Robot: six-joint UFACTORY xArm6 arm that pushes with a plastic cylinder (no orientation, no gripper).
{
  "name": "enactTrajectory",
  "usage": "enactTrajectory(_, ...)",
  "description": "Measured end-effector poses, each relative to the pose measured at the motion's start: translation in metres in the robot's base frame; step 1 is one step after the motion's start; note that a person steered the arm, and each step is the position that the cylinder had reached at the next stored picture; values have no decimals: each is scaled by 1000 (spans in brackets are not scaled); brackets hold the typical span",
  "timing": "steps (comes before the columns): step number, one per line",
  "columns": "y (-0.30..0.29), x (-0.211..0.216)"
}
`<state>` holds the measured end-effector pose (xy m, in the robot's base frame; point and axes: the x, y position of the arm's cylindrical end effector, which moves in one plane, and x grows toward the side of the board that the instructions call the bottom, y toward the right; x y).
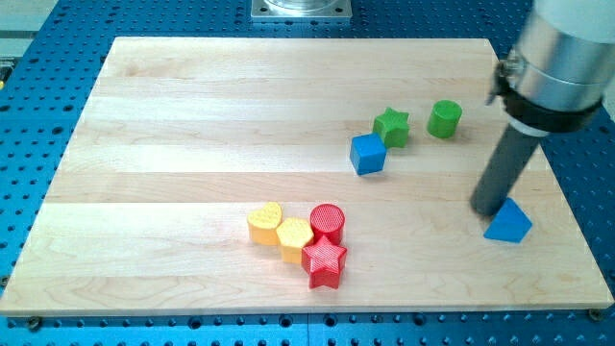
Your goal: Move the cube into the triangle
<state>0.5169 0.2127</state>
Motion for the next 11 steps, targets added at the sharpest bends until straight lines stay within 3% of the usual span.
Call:
enactTrajectory(1,-4,19)
enactTrajectory(2,-39,-21)
enactTrajectory(3,-139,-30)
enactTrajectory(5,-216,-116)
enactTrajectory(6,-143,-99)
enactTrajectory(7,-57,-34)
enactTrajectory(8,-60,-39)
enactTrajectory(9,-19,-51)
enactTrajectory(11,-39,6)
